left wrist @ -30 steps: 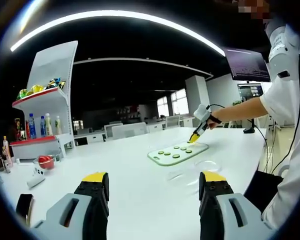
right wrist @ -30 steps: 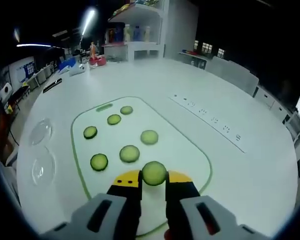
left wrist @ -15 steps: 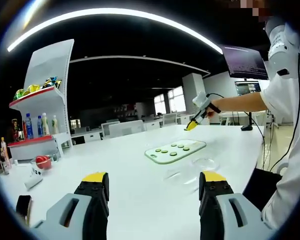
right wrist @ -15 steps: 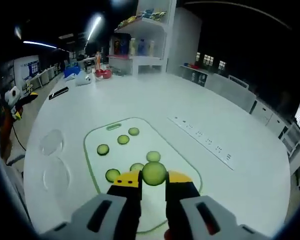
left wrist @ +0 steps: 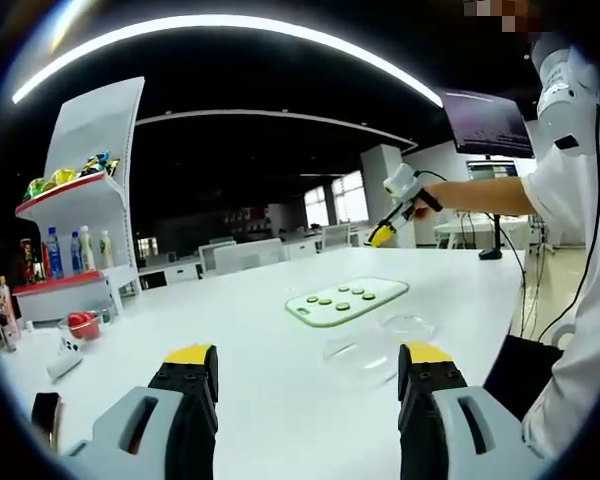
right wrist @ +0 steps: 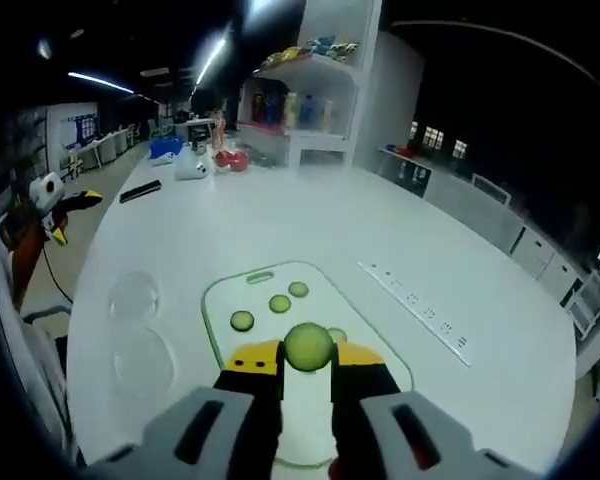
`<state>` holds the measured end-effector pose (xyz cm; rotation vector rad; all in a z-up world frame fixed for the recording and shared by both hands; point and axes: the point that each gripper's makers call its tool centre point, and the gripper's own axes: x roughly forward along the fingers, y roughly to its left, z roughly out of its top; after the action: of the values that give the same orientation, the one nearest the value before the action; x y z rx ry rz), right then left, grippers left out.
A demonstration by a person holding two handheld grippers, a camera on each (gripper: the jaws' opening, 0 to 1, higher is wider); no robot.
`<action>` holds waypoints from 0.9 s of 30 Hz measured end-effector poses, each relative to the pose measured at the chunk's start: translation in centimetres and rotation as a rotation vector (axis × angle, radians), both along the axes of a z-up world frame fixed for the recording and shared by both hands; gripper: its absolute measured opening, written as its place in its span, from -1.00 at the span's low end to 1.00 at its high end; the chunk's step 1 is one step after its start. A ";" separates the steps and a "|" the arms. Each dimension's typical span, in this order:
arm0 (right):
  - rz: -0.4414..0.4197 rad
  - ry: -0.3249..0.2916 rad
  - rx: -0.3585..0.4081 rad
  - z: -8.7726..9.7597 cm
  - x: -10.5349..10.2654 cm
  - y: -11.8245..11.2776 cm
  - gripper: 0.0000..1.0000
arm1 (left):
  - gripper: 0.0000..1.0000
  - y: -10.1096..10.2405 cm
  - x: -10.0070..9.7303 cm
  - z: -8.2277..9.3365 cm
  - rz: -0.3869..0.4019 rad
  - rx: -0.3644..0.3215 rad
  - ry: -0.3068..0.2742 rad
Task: Open the petri dish lid, add cucumber slices into the petri dish, and close the lid
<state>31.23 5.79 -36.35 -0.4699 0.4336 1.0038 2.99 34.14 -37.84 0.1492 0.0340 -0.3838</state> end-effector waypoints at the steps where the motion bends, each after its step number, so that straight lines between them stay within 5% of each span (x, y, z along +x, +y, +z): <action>1: 0.004 -0.001 -0.001 0.1 -0.1 0.1 -0.65 | 0.47 0.0 0.0 0.0 -0.002 0.001 0.000; 17: 0.183 0.008 -0.059 1.1 -5.5 3.1 -0.65 | 0.47 -0.1 -0.2 -0.2 -0.011 0.001 0.007; 27: 0.285 0.037 -0.107 0.1 -9.4 4.3 -0.65 | 0.47 -0.3 -0.2 -0.3 -0.013 -0.001 0.009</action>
<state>21.86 10.06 -36.25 -0.6222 0.4638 1.2704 2.80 33.84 -38.15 0.1469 0.0413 -0.3969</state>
